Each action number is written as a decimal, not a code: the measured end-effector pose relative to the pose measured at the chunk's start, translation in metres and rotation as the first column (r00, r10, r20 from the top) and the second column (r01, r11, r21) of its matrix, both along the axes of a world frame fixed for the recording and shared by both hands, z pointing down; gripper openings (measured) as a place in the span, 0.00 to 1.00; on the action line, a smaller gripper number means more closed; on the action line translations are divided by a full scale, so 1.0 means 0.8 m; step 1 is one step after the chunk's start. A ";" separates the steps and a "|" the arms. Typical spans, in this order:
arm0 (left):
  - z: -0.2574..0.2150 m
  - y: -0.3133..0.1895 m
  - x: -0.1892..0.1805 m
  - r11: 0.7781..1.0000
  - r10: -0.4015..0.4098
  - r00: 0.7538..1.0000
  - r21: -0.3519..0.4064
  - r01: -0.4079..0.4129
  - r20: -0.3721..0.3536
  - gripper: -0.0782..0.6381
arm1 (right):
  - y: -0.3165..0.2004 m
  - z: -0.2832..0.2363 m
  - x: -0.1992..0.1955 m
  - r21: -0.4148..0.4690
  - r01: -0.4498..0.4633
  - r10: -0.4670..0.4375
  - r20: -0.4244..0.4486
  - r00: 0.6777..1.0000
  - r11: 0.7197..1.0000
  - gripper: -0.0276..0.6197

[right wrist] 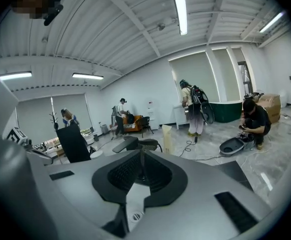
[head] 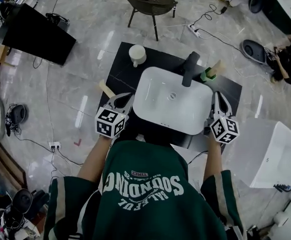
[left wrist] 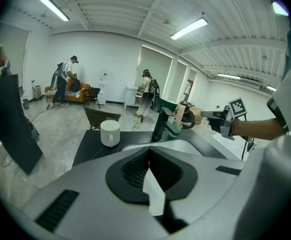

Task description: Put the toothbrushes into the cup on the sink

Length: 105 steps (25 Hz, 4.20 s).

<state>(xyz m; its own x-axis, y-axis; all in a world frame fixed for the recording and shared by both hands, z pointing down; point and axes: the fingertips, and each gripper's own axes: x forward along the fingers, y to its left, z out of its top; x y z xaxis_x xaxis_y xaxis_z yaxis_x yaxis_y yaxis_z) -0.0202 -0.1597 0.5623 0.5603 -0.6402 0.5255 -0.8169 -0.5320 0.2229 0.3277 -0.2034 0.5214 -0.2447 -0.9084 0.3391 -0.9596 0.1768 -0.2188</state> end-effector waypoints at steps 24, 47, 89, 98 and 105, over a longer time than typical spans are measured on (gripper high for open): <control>0.018 -0.021 -0.153 1.000 -0.016 0.999 -0.007 0.015 -0.035 0.12 | 0.017 0.047 -0.254 -0.107 0.208 -0.217 -0.082 0.973 0.972 0.13; 0.065 -0.021 -0.347 0.988 -0.154 0.986 -0.045 0.151 -0.068 0.12 | -0.009 0.180 -0.626 -0.449 0.585 -0.696 -0.123 0.708 0.675 0.25; 0.071 -0.041 -0.320 0.995 -0.083 0.989 -0.060 0.076 -0.122 0.12 | 0.020 0.177 -0.630 -0.566 0.633 -0.777 -0.021 0.629 0.527 0.14; 0.067 -0.045 -0.274 0.999 -0.004 0.993 -0.046 -0.002 -0.119 0.12 | 0.013 0.128 -0.574 -0.491 0.622 -0.742 -0.077 0.666 0.610 0.12; 0.068 -0.051 -0.239 0.998 0.038 0.991 -0.049 -0.045 -0.126 0.12 | 0.001 0.094 -0.545 -0.415 0.603 -0.691 -0.094 0.717 0.682 0.12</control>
<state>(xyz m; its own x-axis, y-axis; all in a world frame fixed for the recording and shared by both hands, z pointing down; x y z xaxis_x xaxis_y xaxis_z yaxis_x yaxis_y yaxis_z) -0.2112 -0.2005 0.6164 0.6492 -0.5889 0.4815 -0.7584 -0.5501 0.3497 -0.1083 -0.2022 0.5967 -0.6038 -0.3683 0.7069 -0.6580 0.7309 -0.1813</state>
